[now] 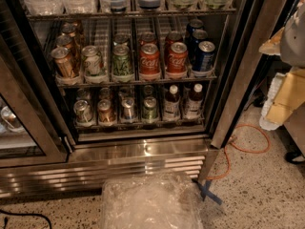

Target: Pick coke can from middle shelf of fridge

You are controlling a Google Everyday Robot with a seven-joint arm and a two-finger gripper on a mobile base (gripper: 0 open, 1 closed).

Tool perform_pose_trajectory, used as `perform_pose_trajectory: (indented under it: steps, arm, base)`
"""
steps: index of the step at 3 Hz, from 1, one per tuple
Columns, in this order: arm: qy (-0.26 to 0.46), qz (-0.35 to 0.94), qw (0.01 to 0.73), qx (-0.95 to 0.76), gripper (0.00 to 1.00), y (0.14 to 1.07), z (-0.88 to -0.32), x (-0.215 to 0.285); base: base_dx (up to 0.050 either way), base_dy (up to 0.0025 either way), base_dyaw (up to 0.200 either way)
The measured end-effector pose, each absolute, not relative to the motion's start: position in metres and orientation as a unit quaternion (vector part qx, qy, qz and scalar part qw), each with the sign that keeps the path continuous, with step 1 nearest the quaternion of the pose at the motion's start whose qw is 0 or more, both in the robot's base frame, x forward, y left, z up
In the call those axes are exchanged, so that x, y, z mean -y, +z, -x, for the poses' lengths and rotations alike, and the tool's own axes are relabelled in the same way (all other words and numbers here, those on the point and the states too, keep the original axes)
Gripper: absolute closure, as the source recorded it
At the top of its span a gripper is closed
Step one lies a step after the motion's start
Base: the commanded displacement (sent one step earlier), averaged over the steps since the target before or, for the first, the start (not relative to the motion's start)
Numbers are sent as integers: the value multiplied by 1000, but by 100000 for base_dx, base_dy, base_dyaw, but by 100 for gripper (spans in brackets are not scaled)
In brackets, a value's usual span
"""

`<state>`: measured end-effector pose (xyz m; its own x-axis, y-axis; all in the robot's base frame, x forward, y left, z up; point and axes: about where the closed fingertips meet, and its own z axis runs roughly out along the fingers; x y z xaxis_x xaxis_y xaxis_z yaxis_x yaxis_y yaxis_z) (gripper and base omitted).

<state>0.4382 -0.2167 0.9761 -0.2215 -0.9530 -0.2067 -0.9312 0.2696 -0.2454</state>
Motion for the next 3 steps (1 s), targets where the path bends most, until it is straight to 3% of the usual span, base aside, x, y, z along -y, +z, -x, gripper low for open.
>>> perform_pose_trajectory:
  steps: [3]
  arm:
    - [-34, 603, 159, -781, 0, 976, -438, 217]
  base:
    - [5001, -1, 14]
